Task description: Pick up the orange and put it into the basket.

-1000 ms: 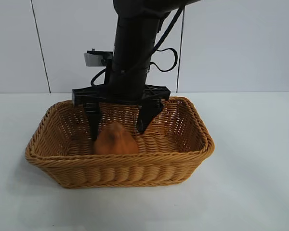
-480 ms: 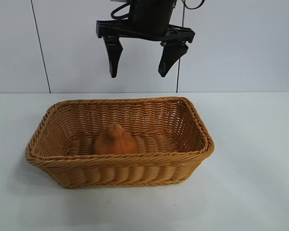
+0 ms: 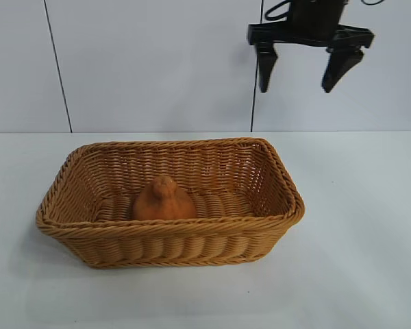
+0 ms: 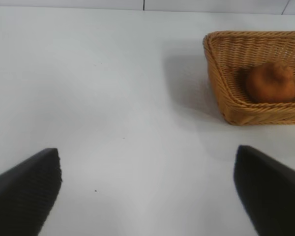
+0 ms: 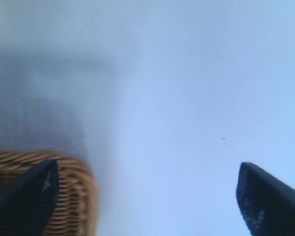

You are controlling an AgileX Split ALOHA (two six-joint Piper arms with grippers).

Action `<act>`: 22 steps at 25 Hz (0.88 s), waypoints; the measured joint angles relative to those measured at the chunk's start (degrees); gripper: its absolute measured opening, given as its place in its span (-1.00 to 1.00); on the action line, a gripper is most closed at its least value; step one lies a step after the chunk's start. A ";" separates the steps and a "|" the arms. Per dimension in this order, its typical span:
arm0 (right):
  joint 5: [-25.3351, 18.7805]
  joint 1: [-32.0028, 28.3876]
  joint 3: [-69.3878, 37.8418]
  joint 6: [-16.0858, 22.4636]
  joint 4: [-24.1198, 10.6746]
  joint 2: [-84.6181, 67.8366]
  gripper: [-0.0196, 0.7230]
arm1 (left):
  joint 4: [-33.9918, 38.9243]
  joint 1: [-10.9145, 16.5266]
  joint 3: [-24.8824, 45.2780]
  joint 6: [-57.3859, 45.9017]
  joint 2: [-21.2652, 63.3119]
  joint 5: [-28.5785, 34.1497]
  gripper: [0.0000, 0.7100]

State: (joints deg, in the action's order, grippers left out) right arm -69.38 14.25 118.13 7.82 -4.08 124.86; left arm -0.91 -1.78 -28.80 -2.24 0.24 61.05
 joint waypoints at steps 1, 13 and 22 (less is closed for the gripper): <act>0.00 -1.45 0.00 0.00 -0.06 0.00 0.87 | 0.00 0.00 0.00 0.00 0.00 0.00 0.90; -0.57 -9.36 0.00 -1.00 0.55 0.00 0.87 | 0.00 0.00 0.00 0.00 0.00 0.00 0.90; -0.45 -9.41 -10.68 -4.55 6.36 -5.96 0.87 | 0.00 0.00 0.00 0.00 0.00 -0.17 0.90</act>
State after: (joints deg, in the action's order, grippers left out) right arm -69.83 4.84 107.45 3.27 2.28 118.90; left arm -0.91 -1.78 -28.80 -2.24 0.24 60.89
